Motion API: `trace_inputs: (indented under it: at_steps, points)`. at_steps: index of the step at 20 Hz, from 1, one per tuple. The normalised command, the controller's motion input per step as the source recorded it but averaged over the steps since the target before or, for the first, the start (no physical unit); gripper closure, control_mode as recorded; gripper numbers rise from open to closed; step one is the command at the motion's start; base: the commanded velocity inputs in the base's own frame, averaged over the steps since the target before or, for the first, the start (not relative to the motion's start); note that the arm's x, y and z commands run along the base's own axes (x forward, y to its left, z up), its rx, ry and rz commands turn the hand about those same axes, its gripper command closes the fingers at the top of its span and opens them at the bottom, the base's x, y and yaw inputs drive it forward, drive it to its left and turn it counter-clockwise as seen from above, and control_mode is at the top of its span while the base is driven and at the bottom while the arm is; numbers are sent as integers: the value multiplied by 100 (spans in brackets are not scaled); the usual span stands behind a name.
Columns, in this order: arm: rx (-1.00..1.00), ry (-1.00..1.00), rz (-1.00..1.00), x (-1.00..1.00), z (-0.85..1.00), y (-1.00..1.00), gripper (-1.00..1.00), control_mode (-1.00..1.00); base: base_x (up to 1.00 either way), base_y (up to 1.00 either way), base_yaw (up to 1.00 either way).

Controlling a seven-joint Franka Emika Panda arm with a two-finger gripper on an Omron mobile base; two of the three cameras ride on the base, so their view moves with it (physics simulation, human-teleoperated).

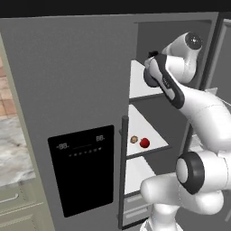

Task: Move the apple and apricot from the top shelf to the second highest shelf to make space. Then, place the pitcher from the counter on the cleared top shelf.

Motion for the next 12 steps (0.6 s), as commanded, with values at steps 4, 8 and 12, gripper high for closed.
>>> trace_inputs:
  at_steps: [4,8,12]
  points:
    - [-7,0,4,45,-14,24,-100,-100,0,0,0]
    - [-6,0,0,8,-8,9,-100,-100,0,0,0]
    - [-4,-5,-4,-15,-2,0,-100,-100,0,0,0]
